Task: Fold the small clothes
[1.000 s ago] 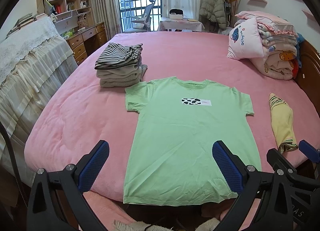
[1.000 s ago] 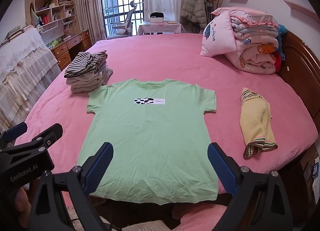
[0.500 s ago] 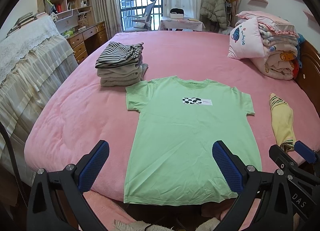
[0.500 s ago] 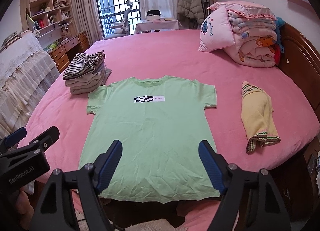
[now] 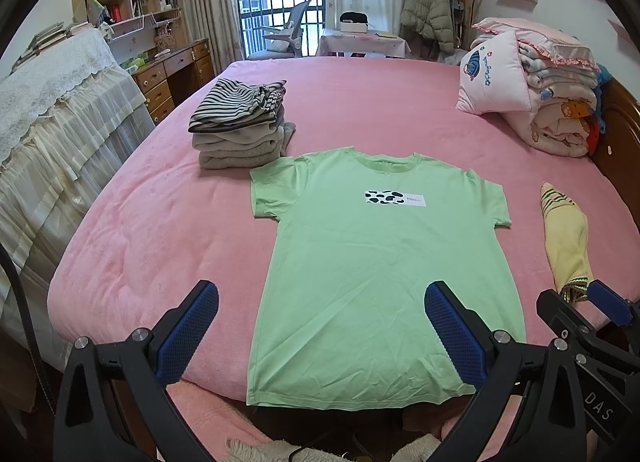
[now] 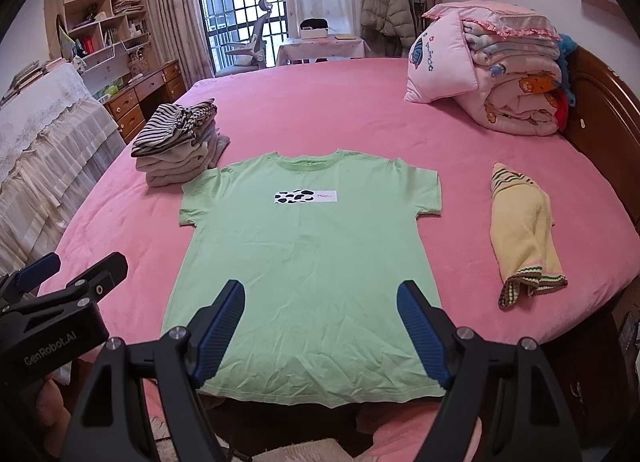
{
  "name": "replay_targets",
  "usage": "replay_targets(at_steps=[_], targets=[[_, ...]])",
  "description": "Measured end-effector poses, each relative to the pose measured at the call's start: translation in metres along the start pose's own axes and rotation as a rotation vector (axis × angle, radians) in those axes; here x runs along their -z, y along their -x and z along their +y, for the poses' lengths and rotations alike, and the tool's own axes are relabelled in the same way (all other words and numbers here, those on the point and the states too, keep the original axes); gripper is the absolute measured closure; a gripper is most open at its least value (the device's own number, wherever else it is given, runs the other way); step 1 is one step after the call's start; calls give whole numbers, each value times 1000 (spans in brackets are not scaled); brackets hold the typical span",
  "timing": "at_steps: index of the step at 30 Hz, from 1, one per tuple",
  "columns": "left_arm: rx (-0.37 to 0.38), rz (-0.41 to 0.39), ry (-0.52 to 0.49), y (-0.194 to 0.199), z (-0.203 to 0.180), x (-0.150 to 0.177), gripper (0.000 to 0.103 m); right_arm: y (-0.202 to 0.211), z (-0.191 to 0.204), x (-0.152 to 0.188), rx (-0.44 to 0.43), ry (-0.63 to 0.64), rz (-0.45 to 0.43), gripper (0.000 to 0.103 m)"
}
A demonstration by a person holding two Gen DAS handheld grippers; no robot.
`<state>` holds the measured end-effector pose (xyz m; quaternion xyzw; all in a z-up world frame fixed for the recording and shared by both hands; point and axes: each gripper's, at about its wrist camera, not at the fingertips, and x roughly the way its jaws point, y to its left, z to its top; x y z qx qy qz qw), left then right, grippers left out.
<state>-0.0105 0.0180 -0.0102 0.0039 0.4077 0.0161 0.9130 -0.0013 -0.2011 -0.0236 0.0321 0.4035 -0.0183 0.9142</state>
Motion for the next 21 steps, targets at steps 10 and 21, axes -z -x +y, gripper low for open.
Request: replay_targets(at_steps=[10,21], targets=[[-9,-24,-19,-2,3,-21,1,-11,-9,-5,-10,-19,18,24],[-46,-108,-220,-22,-30,-96,1,-25,-44,-71,75,47,-56,24]])
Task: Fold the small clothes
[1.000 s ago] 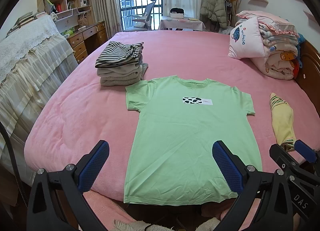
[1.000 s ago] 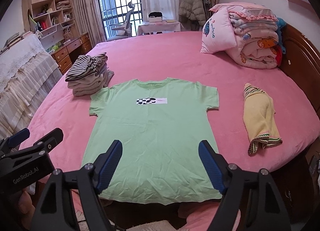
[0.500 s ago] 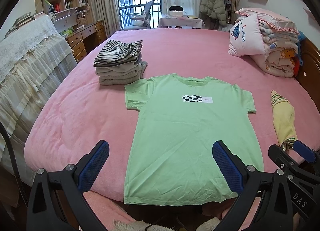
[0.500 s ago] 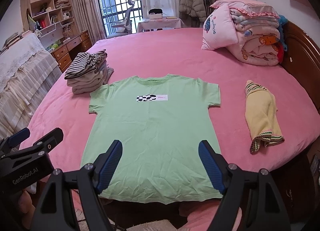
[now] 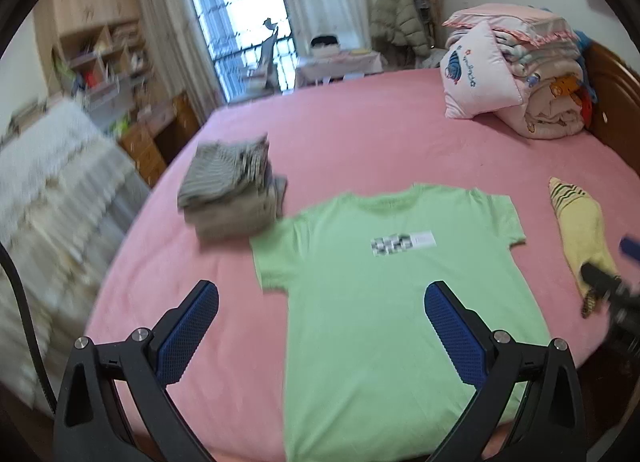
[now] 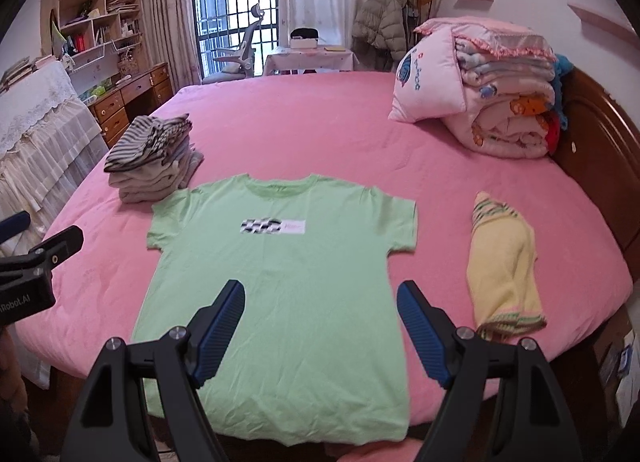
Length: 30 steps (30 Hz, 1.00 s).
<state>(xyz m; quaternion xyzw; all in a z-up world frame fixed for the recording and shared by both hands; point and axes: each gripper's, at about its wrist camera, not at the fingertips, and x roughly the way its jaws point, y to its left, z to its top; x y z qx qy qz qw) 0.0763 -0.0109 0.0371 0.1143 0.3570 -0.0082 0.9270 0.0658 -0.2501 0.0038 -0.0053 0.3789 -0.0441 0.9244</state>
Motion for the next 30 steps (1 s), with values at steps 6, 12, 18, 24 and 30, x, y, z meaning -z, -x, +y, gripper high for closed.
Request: replay_targets(at_steps=[6,12,18,24,30], targets=[[76,-96,-69,-38,-35,-72,1,-26,-39,-60,75,12,-62,24],[250,-58,-85,-131,-97,-125,1,-107,-95,-98,87,-39,-8,26],[324,58,-71,-244,-169,-127,1,-222,-149,-88,92,-128,152,46],[331,129,-65,-325,-221,-101,1,-328,-196,-54,53,-244,297,49],[345,152,-58,-367,-254,-85,1,-394,-211,-47,-8,-289,351,49]])
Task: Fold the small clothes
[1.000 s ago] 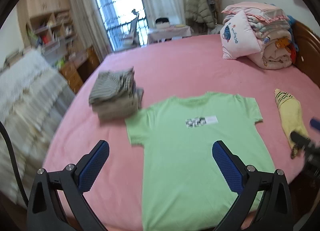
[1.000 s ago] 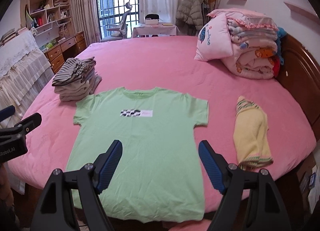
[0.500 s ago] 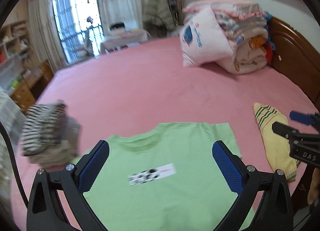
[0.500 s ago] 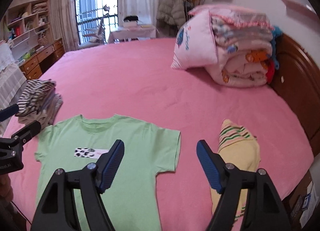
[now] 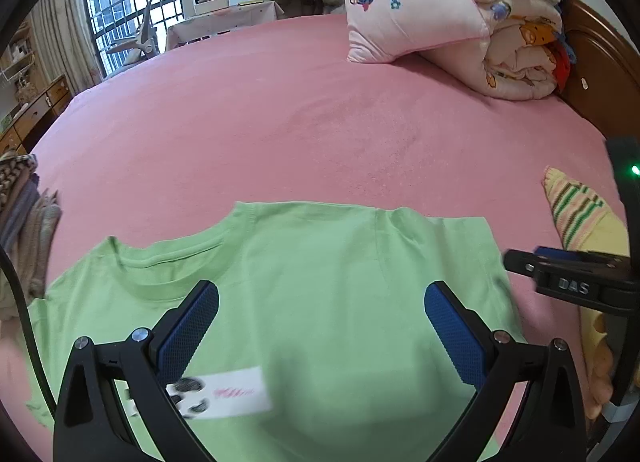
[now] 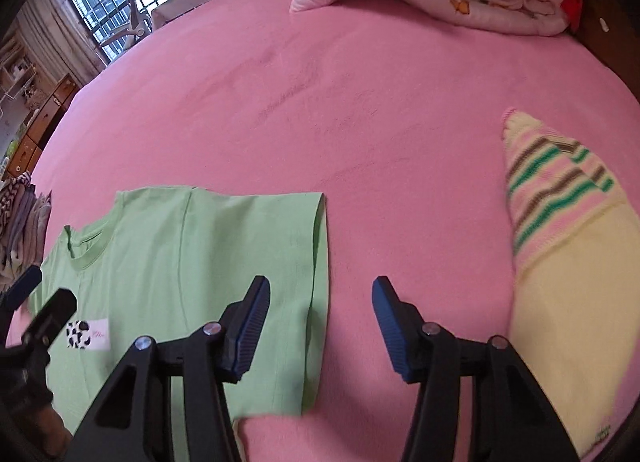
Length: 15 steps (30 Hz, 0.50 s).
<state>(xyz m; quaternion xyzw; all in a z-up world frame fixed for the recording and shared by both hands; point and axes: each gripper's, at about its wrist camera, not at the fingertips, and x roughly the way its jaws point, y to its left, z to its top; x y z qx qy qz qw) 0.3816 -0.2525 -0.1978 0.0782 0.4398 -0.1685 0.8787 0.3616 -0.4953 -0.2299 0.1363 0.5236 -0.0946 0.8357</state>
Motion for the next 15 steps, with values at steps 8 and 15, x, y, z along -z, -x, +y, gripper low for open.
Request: replay_targets(at_steps=[8,15], targets=[[26,26,15,-36,-13,1,1,-51,2,-15,22,2,36,50],[0,31,69,-33,12,5,1,-34,24,-10,-26,80,-18,98]])
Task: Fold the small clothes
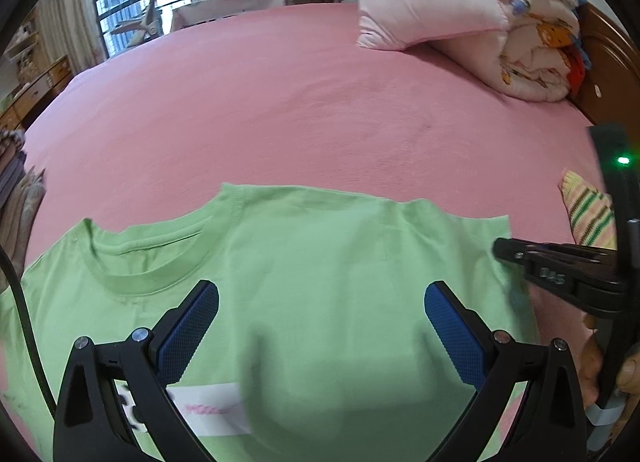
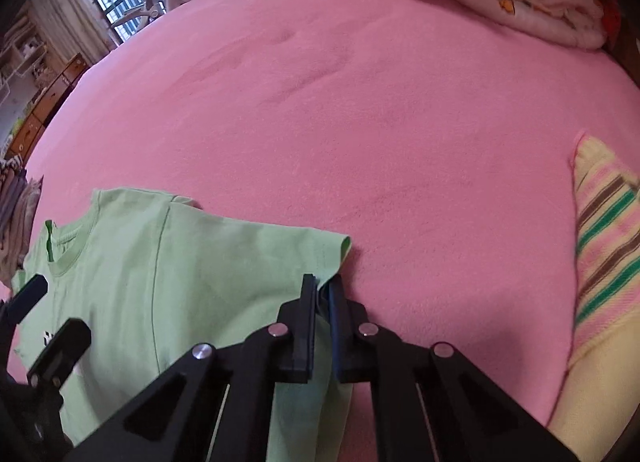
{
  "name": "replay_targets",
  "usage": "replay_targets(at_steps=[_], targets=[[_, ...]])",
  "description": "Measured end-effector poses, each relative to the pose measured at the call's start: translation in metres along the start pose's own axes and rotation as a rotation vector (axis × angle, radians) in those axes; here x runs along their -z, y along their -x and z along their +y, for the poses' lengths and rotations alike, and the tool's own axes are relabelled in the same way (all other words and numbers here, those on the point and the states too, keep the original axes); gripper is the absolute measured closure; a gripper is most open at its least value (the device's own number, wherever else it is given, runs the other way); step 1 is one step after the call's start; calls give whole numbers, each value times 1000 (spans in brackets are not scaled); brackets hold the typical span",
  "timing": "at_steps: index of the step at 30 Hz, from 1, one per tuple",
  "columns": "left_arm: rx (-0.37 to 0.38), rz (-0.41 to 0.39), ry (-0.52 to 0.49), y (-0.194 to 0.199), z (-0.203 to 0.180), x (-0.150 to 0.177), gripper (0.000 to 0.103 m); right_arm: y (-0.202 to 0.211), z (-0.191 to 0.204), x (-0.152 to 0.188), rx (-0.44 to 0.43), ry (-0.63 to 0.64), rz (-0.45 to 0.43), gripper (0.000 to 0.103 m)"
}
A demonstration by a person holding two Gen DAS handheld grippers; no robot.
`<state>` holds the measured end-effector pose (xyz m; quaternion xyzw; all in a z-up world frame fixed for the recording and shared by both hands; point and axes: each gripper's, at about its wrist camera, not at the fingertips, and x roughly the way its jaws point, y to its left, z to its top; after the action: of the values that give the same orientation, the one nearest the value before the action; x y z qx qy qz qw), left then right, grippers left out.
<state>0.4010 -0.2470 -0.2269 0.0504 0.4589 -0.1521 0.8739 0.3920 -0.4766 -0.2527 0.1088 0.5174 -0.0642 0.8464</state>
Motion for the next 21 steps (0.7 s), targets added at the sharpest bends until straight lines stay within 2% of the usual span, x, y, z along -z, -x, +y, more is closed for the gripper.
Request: replay_targets(at_steps=[5,9,11,15,17,19,21], targets=[[-20,-32,57,31,35,7,1,47,37,1,-35,41,-76,98],[-44,-69,129,70,79,22,1,86,105,-4,-65,154,-135,98],[-57,-83,166,87,100,33,1,94,139,-9,-71,216,-147,98],[-94,-81,247,110,146,61,1,86,224,11,-41,367,-140,97],[-110,-61,280,112,163,73,1,68,257,27,5,430,-108,90],[-142,-13,284,107,179,85,1,55,279,44,7,462,-75,67],[-150,4,288,106,187,95,1,56,287,58,-22,469,-70,65]])
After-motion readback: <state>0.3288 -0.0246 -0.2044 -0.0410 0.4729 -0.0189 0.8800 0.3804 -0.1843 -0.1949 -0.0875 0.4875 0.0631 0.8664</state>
